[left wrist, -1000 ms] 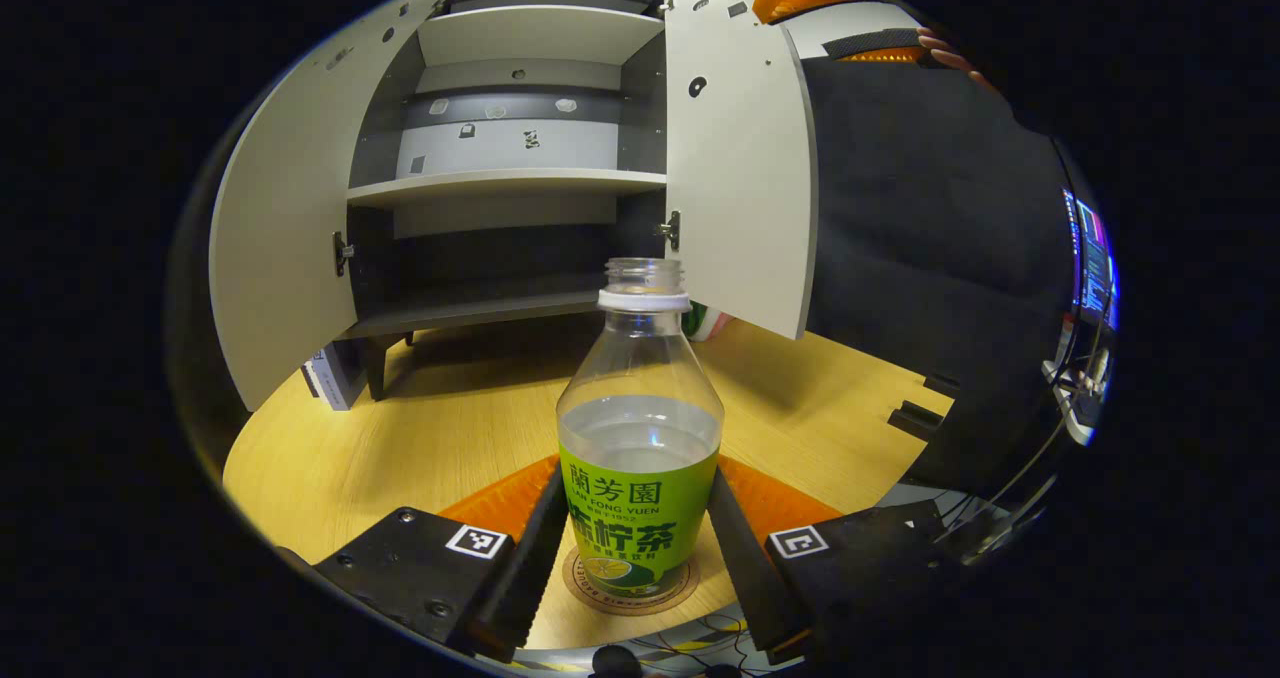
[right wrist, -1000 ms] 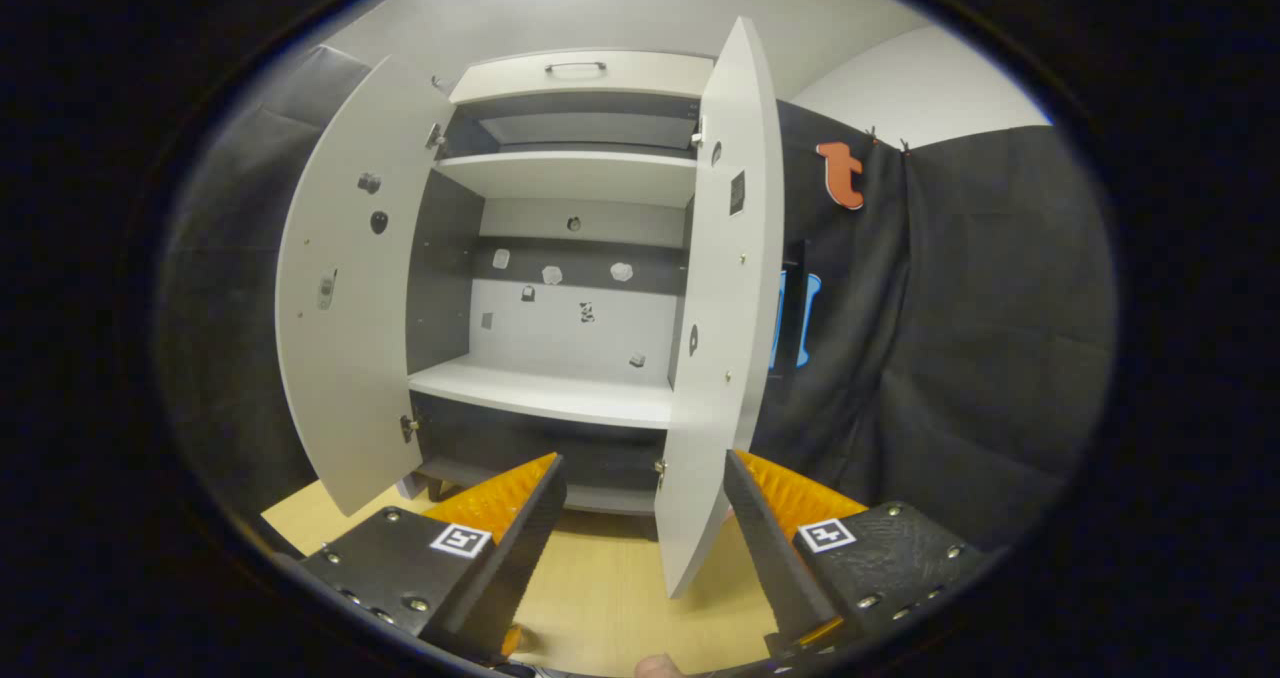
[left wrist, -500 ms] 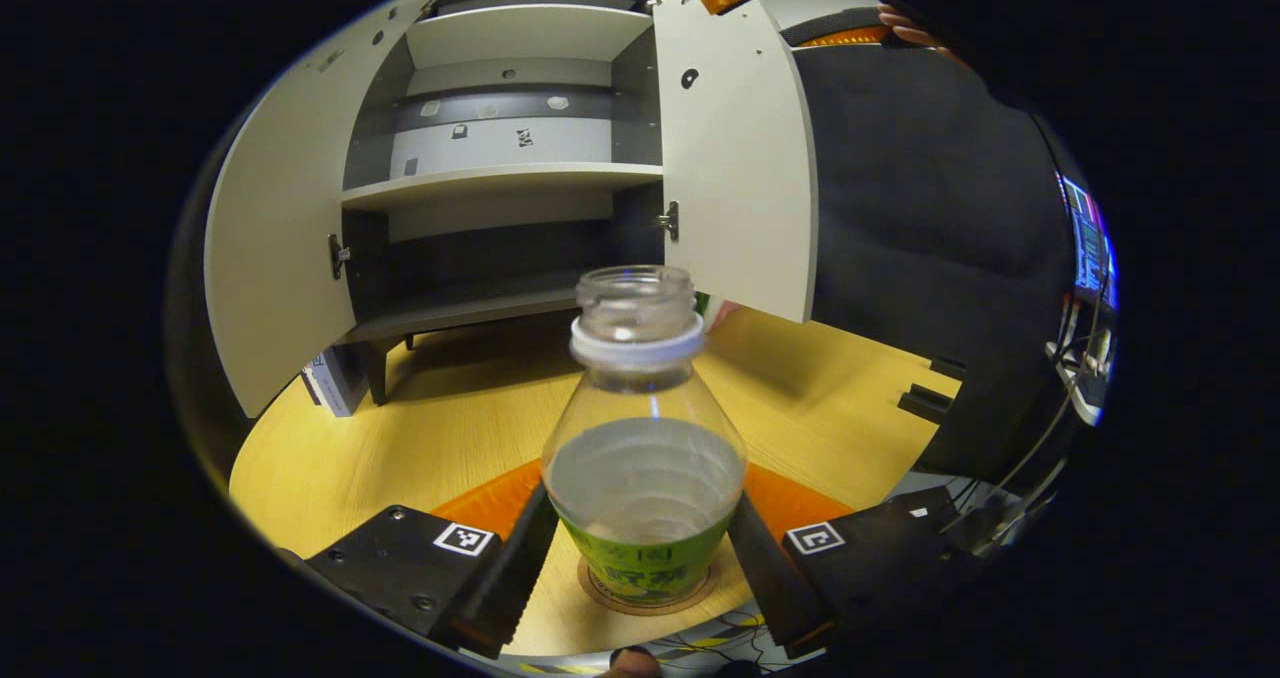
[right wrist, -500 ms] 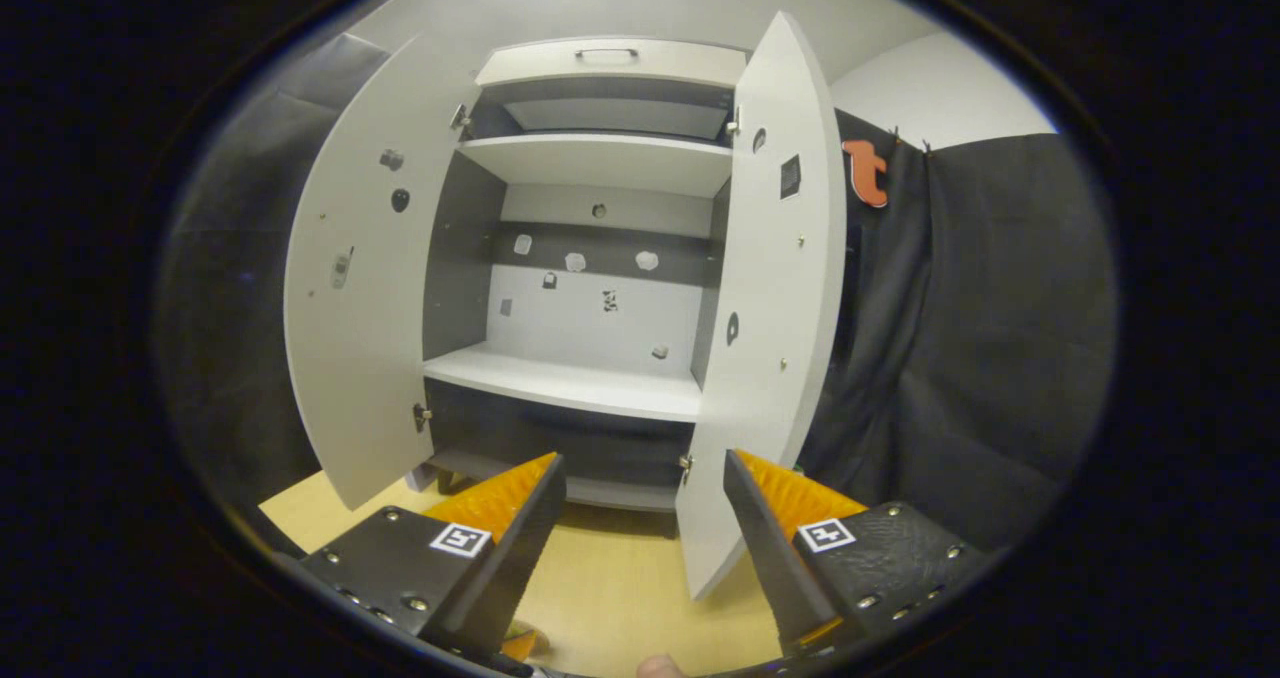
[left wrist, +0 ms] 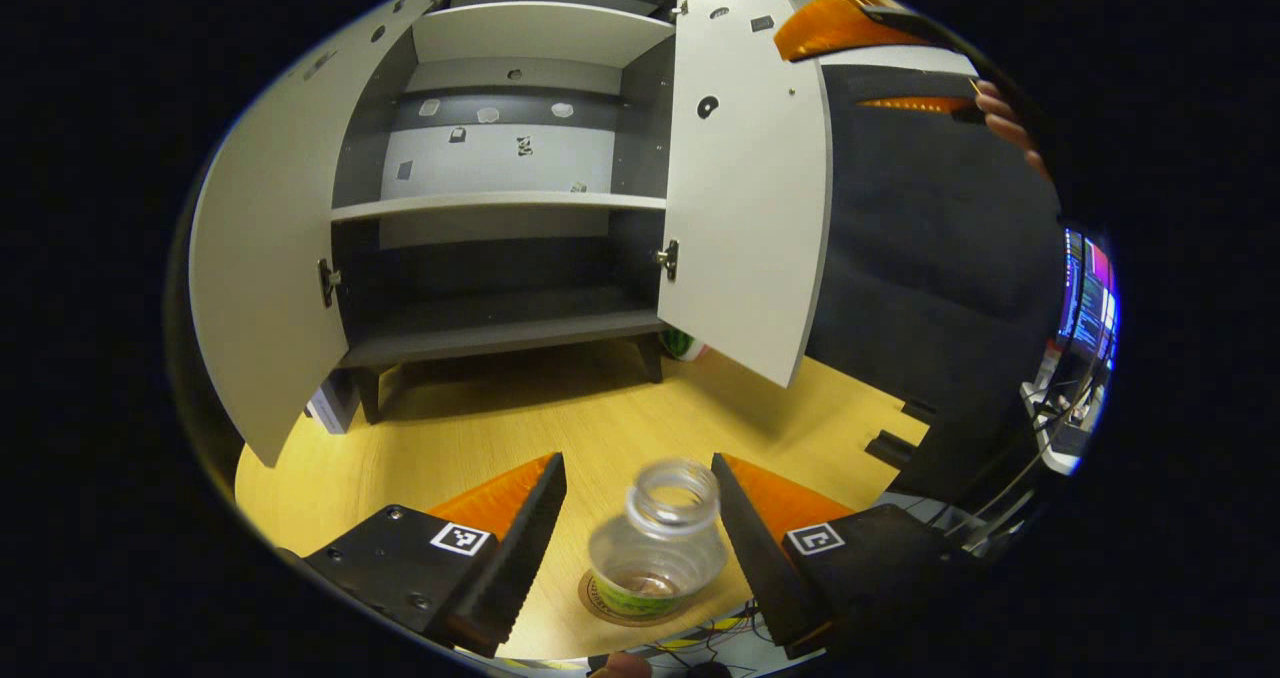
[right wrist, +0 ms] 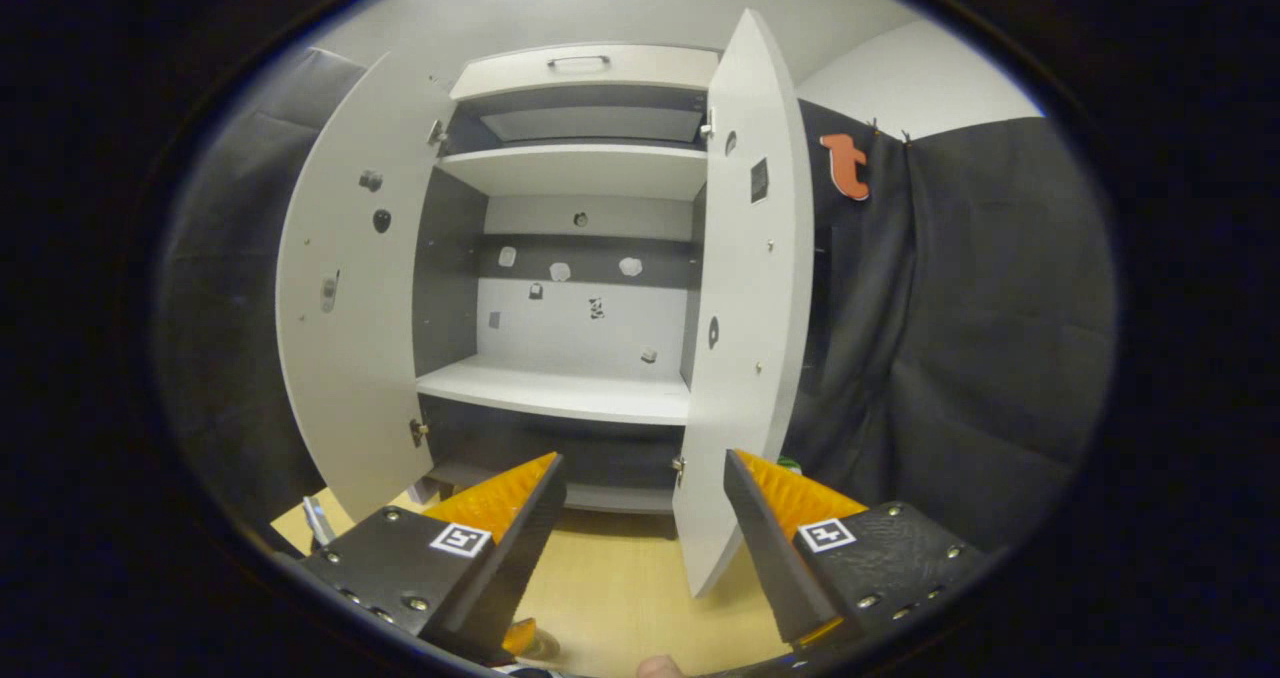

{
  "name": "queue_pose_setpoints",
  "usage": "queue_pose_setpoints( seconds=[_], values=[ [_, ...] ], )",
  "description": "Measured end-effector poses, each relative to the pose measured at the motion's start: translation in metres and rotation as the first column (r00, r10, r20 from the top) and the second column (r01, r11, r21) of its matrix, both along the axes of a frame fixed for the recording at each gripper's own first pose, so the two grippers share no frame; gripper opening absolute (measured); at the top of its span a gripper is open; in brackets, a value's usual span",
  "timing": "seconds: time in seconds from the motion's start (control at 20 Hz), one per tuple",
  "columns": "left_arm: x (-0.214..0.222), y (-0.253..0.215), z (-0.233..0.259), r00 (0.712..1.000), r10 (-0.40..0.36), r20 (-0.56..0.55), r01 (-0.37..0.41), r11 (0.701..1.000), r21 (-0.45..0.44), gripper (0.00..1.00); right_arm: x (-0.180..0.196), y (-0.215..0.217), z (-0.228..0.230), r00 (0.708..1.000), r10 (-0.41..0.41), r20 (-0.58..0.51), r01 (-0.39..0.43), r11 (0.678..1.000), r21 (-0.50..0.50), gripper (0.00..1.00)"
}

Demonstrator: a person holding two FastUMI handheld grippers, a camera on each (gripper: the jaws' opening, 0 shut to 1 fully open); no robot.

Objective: Grasp the bottle in the cabinet with the left hand and place it on the coaster, then close the right door with the right hand and the left door with the left hand.

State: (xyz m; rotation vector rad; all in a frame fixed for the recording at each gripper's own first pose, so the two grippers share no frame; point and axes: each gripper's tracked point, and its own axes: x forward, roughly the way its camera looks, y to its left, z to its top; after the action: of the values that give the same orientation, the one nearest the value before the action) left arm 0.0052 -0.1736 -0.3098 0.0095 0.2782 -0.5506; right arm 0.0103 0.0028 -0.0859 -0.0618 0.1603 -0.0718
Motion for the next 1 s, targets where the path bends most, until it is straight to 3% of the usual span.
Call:
queue_pose_setpoints(
  seconds=[0.25,0.5,0.55,0.65,1.0],
  values=[
    [0.004,-0.006,0.065,0.999,-0.029,0.024,0.03,0.999,-0.032,0.92,-0.006,-0.02,0.024,0.998,-0.039,0.045,0.038,0.999,0.027,0.94],
    [0.006,0.0,0.138,0.996,-0.027,0.081,0.032,0.998,-0.061,0.92,-0.01,-0.067,0.049,0.989,-0.122,0.086,0.12,0.992,0.032,0.93],
    [0.004,-0.005,0.152,0.994,-0.05,0.093,0.056,0.996,-0.067,0.92,-0.011,-0.077,0.053,0.986,-0.138,0.097,0.136,0.99,0.032,0.99],
    [0.004,-0.001,0.174,0.991,-0.062,0.119,0.071,0.995,-0.066,0.94,-0.014,-0.099,0.058,0.98,-0.165,0.107,0.164,0.986,0.023,0.96],
    [0.005,0.032,0.25,0.98,0.03,0.196,-0.01,0.995,-0.103,0.94,-0.01,-0.196,0.071,0.964,-0.239,0.121,0.244,0.969,-0.028,0.96]
  ],
)
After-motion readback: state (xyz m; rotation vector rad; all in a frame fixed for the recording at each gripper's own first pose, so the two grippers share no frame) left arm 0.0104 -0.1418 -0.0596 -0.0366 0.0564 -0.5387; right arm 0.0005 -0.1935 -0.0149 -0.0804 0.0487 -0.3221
